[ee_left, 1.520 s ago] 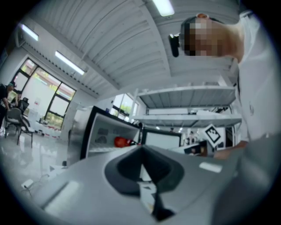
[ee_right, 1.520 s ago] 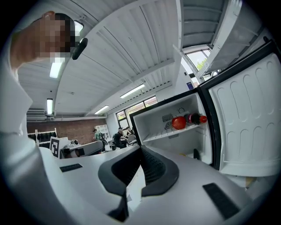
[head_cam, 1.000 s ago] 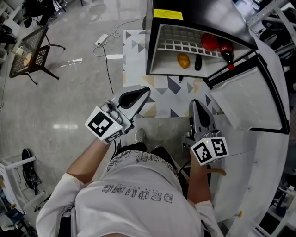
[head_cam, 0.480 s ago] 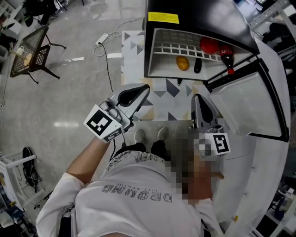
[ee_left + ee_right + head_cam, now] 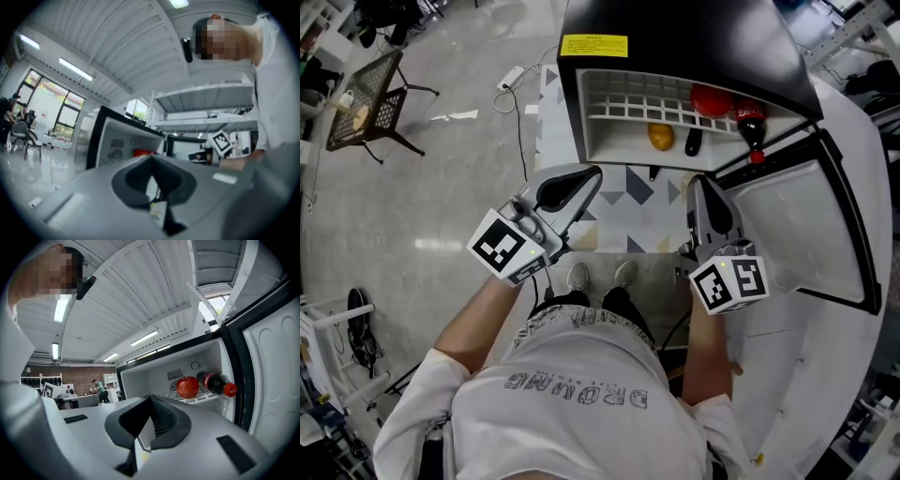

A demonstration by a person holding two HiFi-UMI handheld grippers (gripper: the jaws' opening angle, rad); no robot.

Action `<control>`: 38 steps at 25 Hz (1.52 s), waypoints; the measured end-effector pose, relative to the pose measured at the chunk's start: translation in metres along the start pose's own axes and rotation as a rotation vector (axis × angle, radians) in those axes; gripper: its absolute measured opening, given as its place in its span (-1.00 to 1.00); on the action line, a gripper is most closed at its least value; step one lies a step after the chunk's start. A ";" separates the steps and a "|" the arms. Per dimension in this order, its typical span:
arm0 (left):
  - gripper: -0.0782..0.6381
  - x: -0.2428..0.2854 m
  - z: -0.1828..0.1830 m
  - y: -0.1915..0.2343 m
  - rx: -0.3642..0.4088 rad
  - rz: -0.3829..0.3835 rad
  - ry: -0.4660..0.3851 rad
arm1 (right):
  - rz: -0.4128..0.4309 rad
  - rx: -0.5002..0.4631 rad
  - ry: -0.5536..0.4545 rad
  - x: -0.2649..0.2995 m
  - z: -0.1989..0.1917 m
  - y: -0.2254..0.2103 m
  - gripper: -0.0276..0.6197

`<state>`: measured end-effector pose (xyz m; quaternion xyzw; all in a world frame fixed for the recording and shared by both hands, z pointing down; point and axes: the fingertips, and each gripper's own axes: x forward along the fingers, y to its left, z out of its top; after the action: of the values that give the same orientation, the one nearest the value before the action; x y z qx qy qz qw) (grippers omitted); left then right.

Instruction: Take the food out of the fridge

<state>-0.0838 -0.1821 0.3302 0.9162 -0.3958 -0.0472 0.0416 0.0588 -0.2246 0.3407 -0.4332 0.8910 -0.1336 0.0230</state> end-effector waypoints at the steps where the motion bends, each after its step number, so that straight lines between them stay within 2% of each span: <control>1: -0.76 0.005 0.000 0.000 0.002 0.003 0.001 | 0.000 -0.006 -0.002 0.003 0.002 -0.005 -0.94; 10: -0.76 0.039 0.001 0.001 0.012 0.027 0.011 | -0.011 -0.058 -0.008 0.027 0.017 -0.042 -0.94; 19: -0.76 0.058 -0.006 0.001 0.009 0.034 0.027 | -0.064 -0.084 0.004 0.048 0.025 -0.070 -0.92; 29: -0.76 0.062 -0.010 0.006 0.009 0.036 0.045 | -0.123 -0.151 -0.006 0.074 0.035 -0.085 -0.64; 38: -0.76 0.067 -0.008 0.016 0.008 0.033 0.040 | -0.182 -0.223 0.045 0.099 0.028 -0.100 -0.23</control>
<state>-0.0489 -0.2412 0.3369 0.9105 -0.4100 -0.0264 0.0464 0.0777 -0.3664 0.3466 -0.5091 0.8576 -0.0452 -0.0574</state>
